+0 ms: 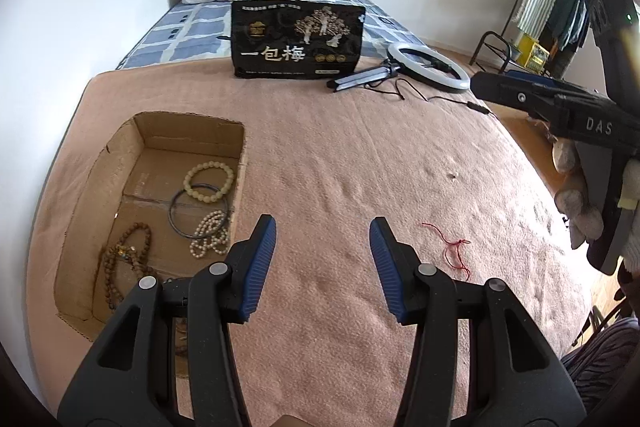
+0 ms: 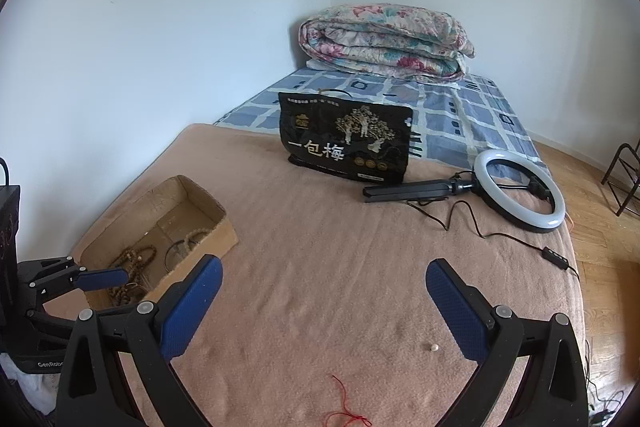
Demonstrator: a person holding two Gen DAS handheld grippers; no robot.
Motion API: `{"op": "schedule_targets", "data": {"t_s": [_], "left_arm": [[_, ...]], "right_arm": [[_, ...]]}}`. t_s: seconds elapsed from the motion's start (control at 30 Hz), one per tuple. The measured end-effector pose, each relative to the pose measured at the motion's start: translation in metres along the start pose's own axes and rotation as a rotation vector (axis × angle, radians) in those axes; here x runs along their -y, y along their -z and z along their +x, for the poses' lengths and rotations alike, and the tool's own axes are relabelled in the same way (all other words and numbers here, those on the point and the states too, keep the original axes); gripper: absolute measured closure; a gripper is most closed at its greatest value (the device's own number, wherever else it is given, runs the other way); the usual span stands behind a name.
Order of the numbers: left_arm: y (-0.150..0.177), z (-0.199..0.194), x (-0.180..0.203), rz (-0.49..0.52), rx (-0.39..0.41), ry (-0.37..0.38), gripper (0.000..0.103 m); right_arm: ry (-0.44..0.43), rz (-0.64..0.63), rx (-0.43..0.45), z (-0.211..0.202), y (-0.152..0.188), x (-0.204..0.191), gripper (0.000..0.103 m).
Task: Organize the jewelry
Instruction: 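Move left tool to the green jade pendant while right tool approaches another white pearl bead, then close left tool on the jade pendant while right tool grasps the white pearl bead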
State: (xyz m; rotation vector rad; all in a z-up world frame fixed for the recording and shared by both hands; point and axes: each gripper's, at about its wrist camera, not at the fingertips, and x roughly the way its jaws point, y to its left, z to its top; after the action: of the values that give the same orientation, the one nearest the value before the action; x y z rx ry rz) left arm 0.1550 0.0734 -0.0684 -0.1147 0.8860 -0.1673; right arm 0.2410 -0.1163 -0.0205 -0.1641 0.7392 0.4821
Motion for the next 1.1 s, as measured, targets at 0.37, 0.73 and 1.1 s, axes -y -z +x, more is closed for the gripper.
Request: {"op": "schedule_targets", "data": {"t_s": [0.37,0.73,1.1], "left_arm": [[0.019,0.026,0.065,0.147,-0.076,0.104,0.063],[0.054,0.059,0.123,0.26,-0.188,0.211,0.068],[0.072,0.097,0.15,0.333,-0.263,0.213,0.07]], "right_arm": [[0.04,0.1,-0.039,-0.005,0.032,0.081,0.01],[0.051,0.114,-0.133,0.028,0.073,0.122,0.042],[0.024,0.131,-0.195,0.058,0.102,0.136,0.055]]}}
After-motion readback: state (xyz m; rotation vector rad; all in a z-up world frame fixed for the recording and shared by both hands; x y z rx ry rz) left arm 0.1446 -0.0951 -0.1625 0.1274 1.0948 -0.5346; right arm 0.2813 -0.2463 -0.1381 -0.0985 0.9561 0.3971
